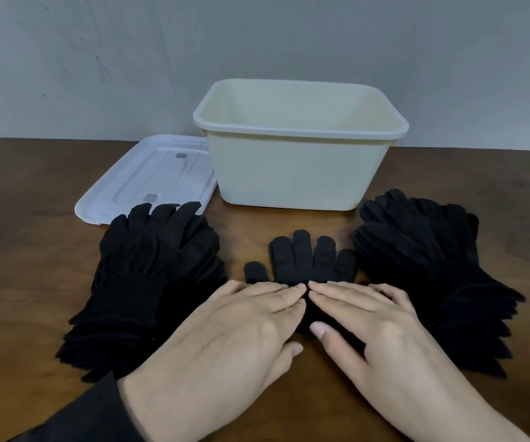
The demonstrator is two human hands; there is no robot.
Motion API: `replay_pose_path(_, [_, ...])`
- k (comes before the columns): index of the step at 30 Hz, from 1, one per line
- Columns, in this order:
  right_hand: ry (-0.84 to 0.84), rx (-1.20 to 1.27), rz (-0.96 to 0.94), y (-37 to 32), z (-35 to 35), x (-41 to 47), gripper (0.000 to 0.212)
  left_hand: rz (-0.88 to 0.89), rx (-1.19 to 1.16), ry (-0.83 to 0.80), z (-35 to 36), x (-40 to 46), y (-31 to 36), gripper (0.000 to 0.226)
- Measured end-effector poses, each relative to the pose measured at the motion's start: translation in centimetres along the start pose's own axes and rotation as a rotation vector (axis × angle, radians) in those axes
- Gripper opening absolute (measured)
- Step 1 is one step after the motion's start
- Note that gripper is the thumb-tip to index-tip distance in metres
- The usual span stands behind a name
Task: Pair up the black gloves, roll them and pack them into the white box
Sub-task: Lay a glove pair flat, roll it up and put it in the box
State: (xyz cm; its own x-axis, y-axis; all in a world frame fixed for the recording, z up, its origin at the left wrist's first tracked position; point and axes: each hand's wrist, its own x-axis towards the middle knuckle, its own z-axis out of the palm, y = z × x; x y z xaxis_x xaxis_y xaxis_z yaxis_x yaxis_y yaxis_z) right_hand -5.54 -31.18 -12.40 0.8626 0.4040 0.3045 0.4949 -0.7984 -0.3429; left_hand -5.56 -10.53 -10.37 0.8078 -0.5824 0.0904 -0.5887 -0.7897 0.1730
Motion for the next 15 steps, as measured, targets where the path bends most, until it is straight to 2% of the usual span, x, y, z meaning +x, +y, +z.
replay_pose_path(3, [-0.067, -0.016, 0.015, 0.1, -0.2, 0.1, 0.057, -0.042, 0.021, -0.013, -0.4, 0.3, -0.4, 0.058])
replay_pose_path(9, [-0.051, -0.034, 0.048, -0.5, -0.4, 0.4, 0.043, -0.104, 0.008, -0.036, -0.7, 0.5, -0.9, 0.054])
replay_pose_path(12, [-0.029, 0.017, 0.067, -0.5, -0.7, 0.2, 0.037, -0.125, -0.045, 0.030, -1.2, 0.2, -0.4, 0.048])
replay_pose_path(15, [-0.032, 0.127, 0.120, -0.4, -1.0, -0.1, 0.034, -0.182, -0.207, 0.154, -1.6, -0.3, 0.1, 0.035])
